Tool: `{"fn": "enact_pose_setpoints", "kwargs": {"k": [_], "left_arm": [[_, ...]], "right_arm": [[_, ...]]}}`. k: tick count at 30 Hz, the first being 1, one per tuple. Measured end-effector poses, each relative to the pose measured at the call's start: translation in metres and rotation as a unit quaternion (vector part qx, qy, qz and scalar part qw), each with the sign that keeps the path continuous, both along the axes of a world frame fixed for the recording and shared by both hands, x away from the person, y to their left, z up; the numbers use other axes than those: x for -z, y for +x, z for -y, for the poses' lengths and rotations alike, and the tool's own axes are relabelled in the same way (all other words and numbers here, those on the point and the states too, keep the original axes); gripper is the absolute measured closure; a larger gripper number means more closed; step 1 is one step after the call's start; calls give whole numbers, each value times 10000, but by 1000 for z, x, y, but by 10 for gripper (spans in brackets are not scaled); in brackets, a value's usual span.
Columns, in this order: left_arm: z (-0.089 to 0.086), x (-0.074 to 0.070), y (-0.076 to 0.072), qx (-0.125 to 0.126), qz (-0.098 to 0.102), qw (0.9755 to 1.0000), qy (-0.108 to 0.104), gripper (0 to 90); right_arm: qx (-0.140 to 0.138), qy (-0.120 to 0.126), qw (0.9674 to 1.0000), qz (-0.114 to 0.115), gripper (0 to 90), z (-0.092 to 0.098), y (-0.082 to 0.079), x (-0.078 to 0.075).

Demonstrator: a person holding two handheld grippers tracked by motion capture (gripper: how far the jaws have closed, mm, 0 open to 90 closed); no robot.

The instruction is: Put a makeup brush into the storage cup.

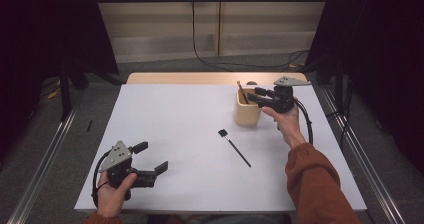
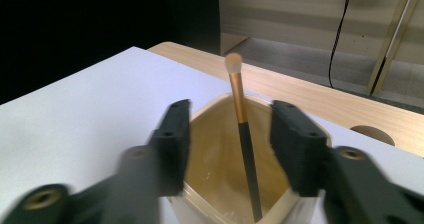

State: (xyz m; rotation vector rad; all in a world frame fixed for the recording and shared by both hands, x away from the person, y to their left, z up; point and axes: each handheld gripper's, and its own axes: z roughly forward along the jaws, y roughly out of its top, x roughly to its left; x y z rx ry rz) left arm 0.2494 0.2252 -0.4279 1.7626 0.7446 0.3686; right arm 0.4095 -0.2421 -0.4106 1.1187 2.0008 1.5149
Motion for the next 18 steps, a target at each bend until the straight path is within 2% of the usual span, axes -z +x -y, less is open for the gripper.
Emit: {"fn": "enact_pose_setpoints", "kwargs": {"k": [2,7,10,13,18], "left_arm": [[0,0,0,-16,4,10000,-34,28],[-3,0,1,-73,-1,9999,-73,24],[-4,-1,1,-104,15,9999,-61,24],[-4,-1,1,-108,28,9999,-51,23],[-4,-1,1,-115,44,9999,-50,21]], "right_arm": [[-54,9,10000,-14,344,-1,-1,-1],[-50,35,10000,-41,189,-1,-3,-3],[-55,10,10000,-39,128,-1,-5,-2],[15,-42,10000,-6,105,-2,-9,-3],[-34,10,10000,55,48,-3,-15,-7]]}}
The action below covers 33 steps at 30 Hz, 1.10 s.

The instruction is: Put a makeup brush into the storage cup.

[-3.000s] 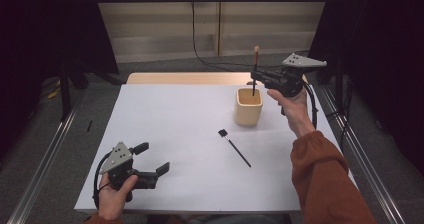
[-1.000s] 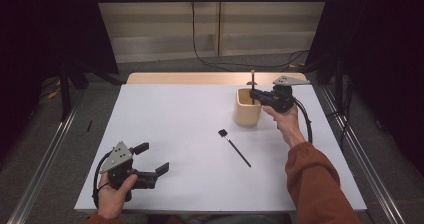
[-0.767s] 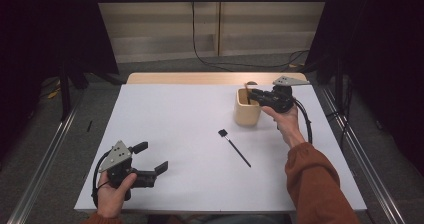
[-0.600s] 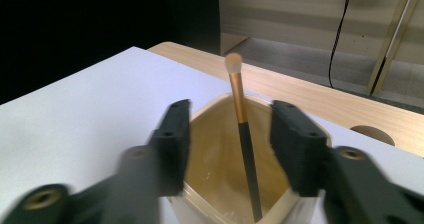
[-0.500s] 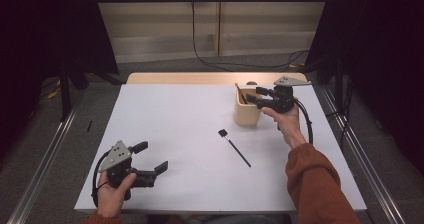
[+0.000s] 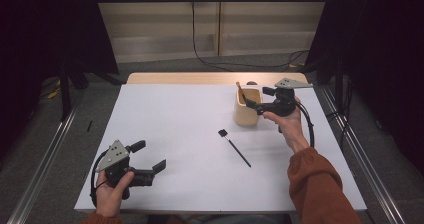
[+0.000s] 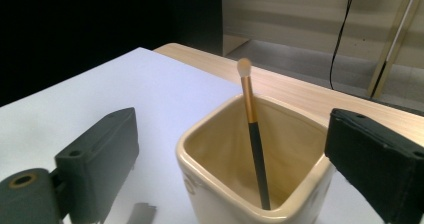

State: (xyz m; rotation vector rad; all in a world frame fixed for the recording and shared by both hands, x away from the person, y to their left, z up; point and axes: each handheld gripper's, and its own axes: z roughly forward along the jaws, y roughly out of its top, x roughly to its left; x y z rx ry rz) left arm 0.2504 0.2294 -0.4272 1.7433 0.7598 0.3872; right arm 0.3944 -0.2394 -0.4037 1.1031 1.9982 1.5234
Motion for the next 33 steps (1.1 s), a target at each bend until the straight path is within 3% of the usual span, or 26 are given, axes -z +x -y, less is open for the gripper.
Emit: {"fn": "enact_pose_setpoints", "kwargs": {"k": [9,22,33], "left_arm": [[-1,0,1,-33,43,10000,-39,17],[-1,0,-1,-115,87,9999,-54,17],[-2,-1,-1,-132,114,9998,-61,18]], "right_arm": [[0,167,9999,41,18,1,-16,-2],[60,83,9999,-96,1,7,-39,-6],[104,122,9996,-224,13,17,-66,1]]}}
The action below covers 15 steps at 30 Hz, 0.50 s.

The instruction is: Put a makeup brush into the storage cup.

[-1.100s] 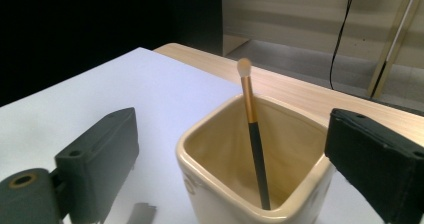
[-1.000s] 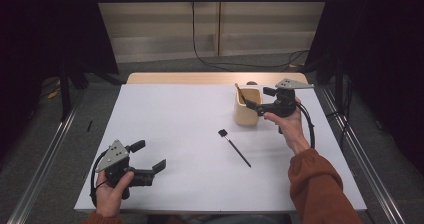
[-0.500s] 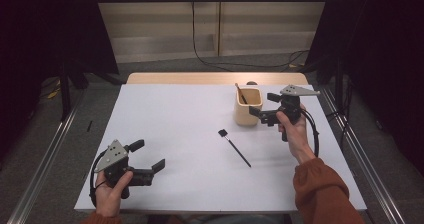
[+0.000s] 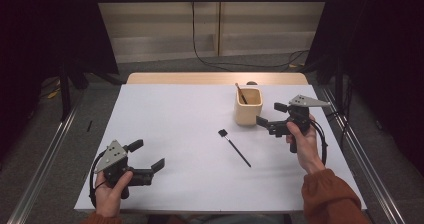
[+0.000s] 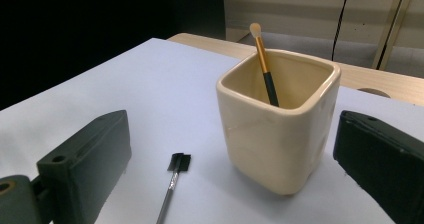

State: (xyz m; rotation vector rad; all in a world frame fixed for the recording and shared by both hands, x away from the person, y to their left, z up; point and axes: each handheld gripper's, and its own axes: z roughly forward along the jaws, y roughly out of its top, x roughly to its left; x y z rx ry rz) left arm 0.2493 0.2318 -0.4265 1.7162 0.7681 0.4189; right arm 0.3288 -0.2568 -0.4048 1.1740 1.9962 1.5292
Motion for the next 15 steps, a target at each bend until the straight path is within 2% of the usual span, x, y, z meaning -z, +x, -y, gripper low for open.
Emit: {"fn": "enact_pose_setpoints", "kwargs": {"k": [6,9,15], "left_arm": [[-2,0,-1,-90,58,9999,34,18],[-2,-2,-2,-71,90,9999,38,17],[-3,-2,-3,-45,116,9999,38,16]], "right_arm": [[-105,-120,9999,39,17,1,-16,4],[-109,-52,9999,42,16,5,-22,9],[-81,-77,9999,-30,17,11,-36,11]]}}
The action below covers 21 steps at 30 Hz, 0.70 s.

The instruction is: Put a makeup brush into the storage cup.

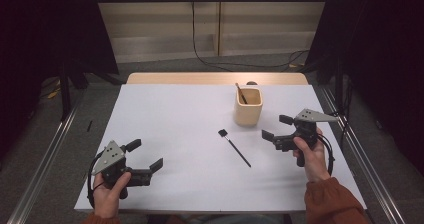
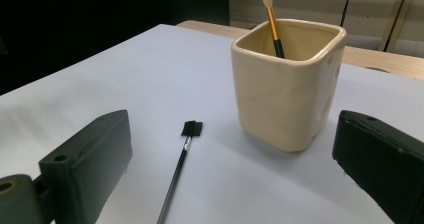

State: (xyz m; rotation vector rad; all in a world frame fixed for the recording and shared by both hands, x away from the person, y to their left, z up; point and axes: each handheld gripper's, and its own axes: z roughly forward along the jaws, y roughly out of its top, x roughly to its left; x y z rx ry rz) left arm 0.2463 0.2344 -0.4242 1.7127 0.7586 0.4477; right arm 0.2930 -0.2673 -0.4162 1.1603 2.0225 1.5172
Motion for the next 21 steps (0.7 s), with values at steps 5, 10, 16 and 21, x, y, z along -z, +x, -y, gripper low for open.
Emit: {"fn": "enact_pose_setpoints", "kwargs": {"k": [5,10,16,21], "left_arm": [[-5,3,-4,-30,-46,10000,3,15],[-6,2,-5,-69,-12,10000,4,16],[-7,2,-6,-72,-25,10000,-39,16],[-7,2,-8,-52,-25,10000,-20,16]], "right_arm": [[-1,-128,9999,-29,19,3,-15,-2],[64,-169,9998,-80,19,9,-28,-2],[58,-203,9996,-161,19,11,-47,5],[83,-179,9996,-194,19,13,-59,12]]}}
